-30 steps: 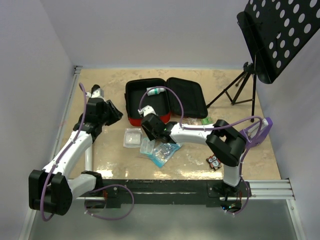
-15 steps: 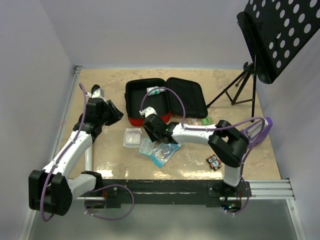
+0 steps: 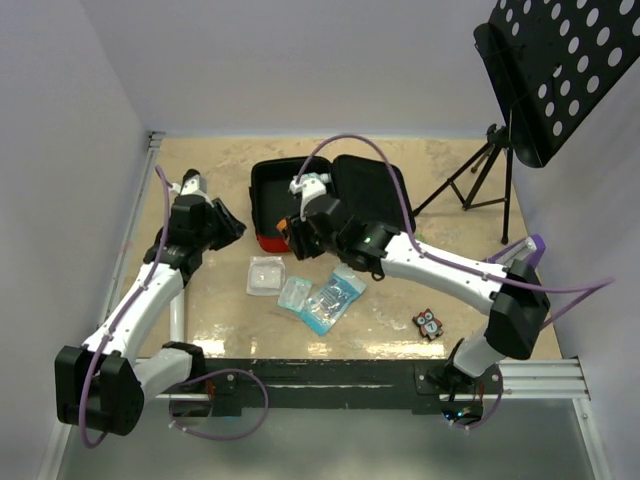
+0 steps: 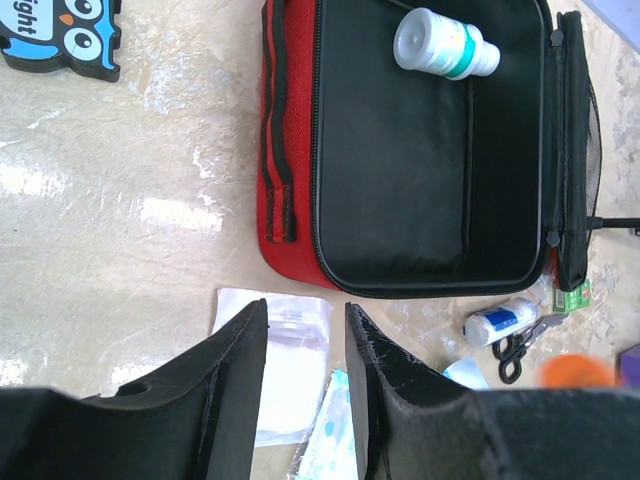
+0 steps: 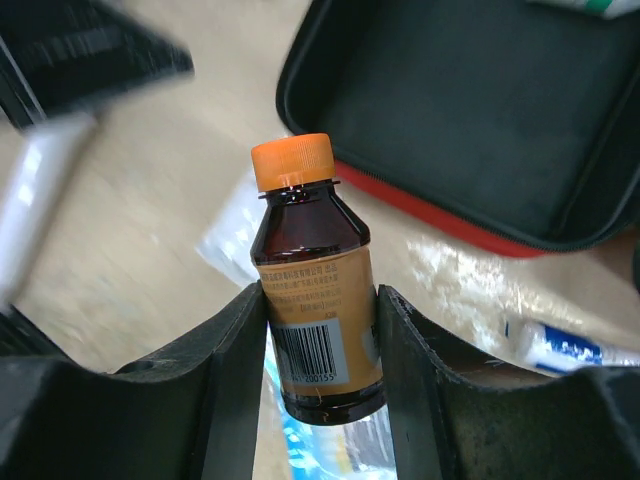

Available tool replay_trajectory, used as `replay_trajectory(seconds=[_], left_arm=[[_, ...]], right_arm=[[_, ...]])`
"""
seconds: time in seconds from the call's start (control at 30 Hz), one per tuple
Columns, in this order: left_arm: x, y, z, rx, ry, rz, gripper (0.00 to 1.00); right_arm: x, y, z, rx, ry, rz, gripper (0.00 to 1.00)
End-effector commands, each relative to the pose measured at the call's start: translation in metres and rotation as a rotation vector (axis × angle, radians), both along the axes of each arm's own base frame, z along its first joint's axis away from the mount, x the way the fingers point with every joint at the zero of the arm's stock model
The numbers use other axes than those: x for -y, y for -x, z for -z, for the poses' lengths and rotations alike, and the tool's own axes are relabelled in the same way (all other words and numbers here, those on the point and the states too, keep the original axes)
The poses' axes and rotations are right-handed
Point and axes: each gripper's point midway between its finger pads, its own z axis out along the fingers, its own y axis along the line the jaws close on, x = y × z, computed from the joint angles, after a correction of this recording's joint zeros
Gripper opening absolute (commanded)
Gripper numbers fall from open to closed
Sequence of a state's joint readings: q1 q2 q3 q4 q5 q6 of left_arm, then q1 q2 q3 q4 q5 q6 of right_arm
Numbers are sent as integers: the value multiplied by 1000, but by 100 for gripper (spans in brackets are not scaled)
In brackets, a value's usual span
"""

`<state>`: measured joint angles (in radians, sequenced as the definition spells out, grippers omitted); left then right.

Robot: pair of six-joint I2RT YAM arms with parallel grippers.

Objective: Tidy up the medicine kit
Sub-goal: Pick up the pill bottle at the center of the board, then place the pill bottle in the medicine box.

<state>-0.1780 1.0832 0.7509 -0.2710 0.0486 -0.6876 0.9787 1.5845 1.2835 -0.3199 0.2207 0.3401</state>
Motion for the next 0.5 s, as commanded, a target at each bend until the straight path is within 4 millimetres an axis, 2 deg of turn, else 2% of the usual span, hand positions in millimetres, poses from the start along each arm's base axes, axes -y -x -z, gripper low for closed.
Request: replay_trajectory(seconds=[0.0, 0.1, 0.23, 0.4, 0.43, 0.47], left_arm=[[0, -5, -24, 66, 21, -18, 41], [-4, -4, -20, 60, 27, -55, 39], [-11, -5, -20, 61, 39, -117, 37], [-22, -6, -21, 72, 49, -205, 36], [-24, -6, -21, 73, 48, -222, 36], [-27, -6, -22, 74, 43, -241, 35]], right_arm=[[7, -43, -69, -23, -333, 174, 0], [10, -69, -87, -65, -515, 319, 0], [-1, -97, -83, -133, -630, 506, 0], [-15, -129, -48, -224, -696, 706, 0], [-14, -133, -35, -249, -687, 764, 0], [-15, -140, -33, -259, -702, 806, 0]])
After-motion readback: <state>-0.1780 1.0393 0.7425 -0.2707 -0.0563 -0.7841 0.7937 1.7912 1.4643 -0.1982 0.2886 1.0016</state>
